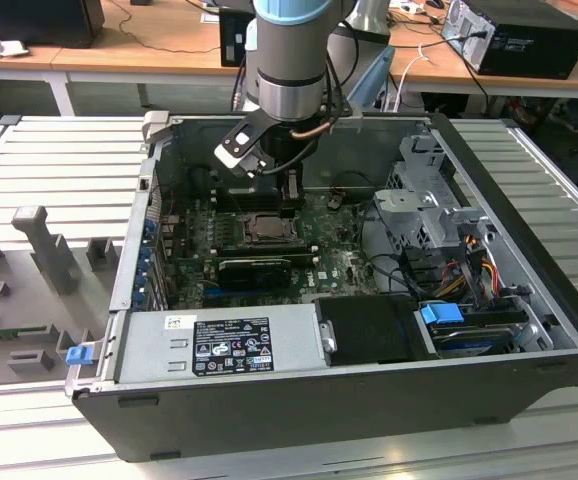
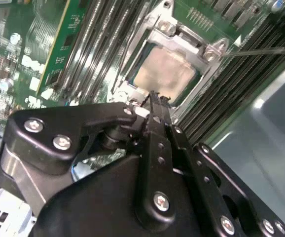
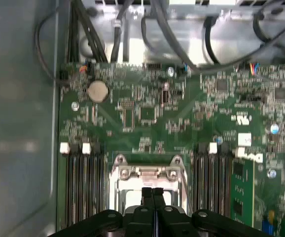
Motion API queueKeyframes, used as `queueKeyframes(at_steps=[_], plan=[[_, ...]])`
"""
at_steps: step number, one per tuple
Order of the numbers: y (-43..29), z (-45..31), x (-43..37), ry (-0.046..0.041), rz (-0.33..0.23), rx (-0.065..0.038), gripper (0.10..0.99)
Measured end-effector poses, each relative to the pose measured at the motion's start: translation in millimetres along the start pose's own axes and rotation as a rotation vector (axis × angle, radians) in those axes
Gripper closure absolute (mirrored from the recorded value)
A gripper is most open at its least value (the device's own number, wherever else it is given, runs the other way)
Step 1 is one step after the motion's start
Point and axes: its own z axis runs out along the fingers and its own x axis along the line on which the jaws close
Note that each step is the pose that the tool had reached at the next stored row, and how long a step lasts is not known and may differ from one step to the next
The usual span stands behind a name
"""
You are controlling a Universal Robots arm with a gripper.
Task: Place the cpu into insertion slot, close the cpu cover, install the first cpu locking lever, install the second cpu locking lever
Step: 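Close the cpu cover, then install the first cpu locking lever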
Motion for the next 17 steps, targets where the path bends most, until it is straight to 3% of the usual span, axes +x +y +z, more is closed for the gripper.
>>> queueKeyframes(at_steps=[1, 3, 13, 17], plan=[[-7.9, -0.3, 0.1, -0.0001, 0.0, 0.0, 0.98], [-12.9, -0.5, 0.2, 0.0, 0.0, 0.0, 0.98], [-20.8, -0.9, 0.2, -0.0001, 0.0, 0.0, 0.98], [-20.7, -8.9, 0.4, -0.0001, 0.0, 0.0, 0.98]])
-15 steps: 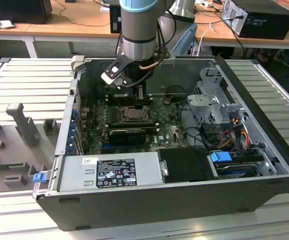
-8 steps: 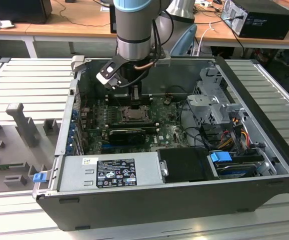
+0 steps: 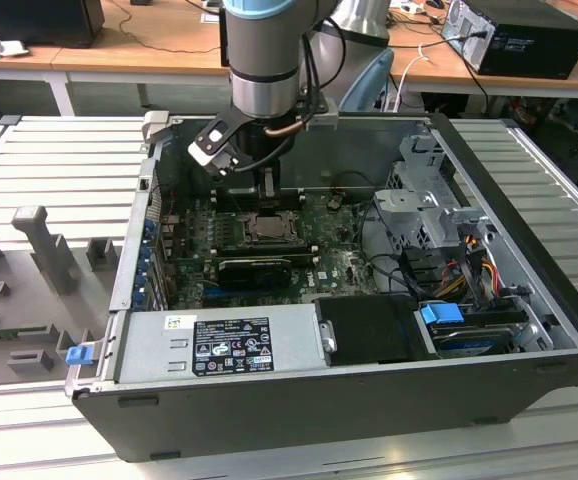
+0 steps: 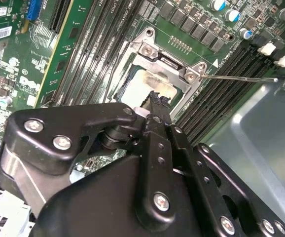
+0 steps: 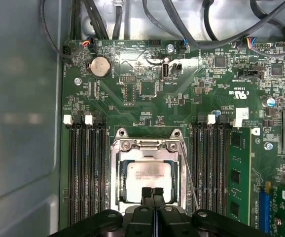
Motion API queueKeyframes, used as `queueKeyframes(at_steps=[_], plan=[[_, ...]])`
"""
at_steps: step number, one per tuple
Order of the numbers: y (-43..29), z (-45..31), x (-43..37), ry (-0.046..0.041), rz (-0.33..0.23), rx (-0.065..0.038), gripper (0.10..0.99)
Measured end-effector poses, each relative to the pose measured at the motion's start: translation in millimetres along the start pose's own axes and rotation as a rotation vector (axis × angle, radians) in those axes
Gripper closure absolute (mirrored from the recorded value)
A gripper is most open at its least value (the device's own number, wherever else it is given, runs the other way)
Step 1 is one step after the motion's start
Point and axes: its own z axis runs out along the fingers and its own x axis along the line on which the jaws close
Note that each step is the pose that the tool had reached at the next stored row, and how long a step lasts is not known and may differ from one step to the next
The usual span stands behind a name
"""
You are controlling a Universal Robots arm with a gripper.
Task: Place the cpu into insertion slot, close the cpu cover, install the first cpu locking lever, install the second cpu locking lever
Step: 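Install the first cpu locking lever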
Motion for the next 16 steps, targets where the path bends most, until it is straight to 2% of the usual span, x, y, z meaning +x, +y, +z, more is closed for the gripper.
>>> queueKeyframes(at_steps=[9, 16], plan=[[0.9, -18.9, 0.3, 0.0002, 0.0, 0.0, 0.98], [1.0, -21.9, 0.4, 0.0006, 0.0, 0.0, 0.98]])
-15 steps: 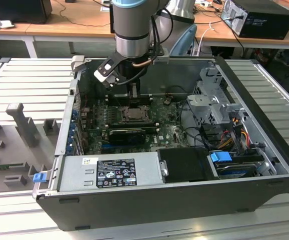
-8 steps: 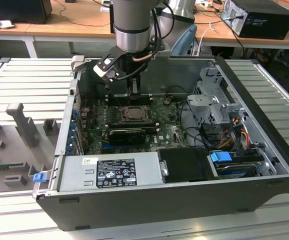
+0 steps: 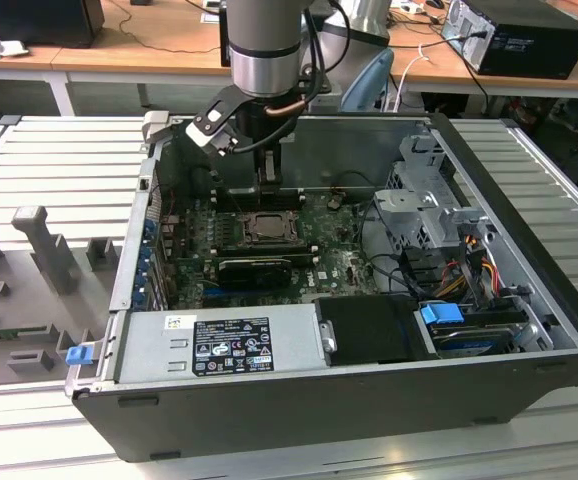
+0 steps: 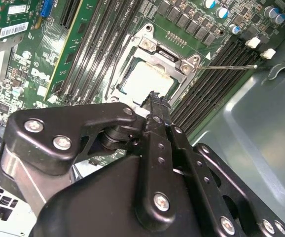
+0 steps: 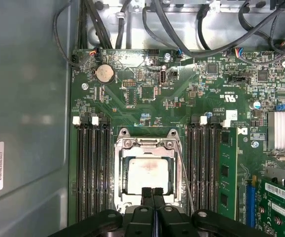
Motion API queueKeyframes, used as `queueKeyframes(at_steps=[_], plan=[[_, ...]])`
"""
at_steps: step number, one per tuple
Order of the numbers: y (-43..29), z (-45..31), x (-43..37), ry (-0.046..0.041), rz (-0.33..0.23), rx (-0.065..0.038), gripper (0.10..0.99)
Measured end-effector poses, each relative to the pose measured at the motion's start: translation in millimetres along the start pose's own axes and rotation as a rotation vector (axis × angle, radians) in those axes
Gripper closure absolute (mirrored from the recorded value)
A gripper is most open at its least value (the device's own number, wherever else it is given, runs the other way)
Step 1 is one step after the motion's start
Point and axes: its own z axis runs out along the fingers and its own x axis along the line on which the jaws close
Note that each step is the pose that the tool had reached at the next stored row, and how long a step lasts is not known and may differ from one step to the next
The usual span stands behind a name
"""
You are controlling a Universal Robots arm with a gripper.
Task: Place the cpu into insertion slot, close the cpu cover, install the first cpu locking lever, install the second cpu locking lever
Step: 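Install the first cpu locking lever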
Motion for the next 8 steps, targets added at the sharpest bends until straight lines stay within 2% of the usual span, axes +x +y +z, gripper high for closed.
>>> queueKeyframes(at_steps=[4, 8], plan=[[0.1, -1.4, 0.0, -0.0004, 0.0, 0.0, 0.98], [0.5, -9.7, 0.2, 0.0, 0.0, 0.0, 0.98]])
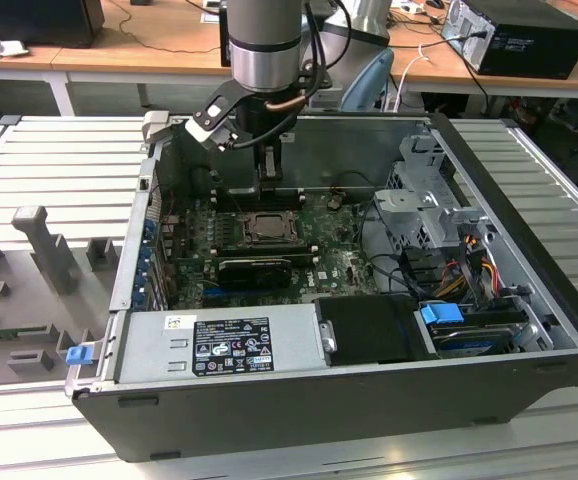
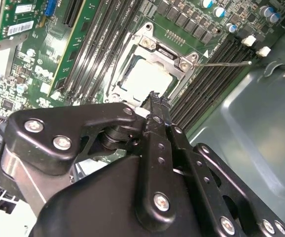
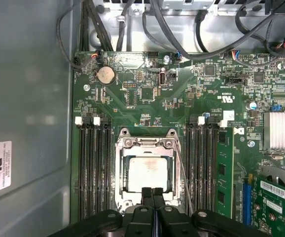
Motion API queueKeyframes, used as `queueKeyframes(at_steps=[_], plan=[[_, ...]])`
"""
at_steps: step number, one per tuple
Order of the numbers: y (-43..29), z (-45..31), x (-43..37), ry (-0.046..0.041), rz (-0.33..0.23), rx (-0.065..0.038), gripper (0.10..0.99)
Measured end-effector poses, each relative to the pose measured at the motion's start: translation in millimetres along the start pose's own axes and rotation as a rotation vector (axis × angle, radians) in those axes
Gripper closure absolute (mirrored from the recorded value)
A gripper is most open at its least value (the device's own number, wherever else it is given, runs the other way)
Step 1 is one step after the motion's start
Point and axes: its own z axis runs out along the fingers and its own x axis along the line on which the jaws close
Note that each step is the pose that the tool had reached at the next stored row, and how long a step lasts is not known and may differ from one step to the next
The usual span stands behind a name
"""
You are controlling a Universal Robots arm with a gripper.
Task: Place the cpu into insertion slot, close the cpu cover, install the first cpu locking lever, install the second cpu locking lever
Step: 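Install the first cpu locking lever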
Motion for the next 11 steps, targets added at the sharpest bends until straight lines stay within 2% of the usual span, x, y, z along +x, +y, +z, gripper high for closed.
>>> queueKeyframes(at_steps=[3, 7, 9, 11], plan=[[0.4, -8.9, 0.2, -0.0001, 0.0, 0.0, 0.98], [1.3, -26.9, 0.5, 0.0, 0.0, 0.0, 0.98], [1.4, -28.3, 0.5, 0.0002, -0.001, 0.0, 0.98], [1.4, -28.3, 0.5, 0.0018, -0.036, 0.001, 0.98]])
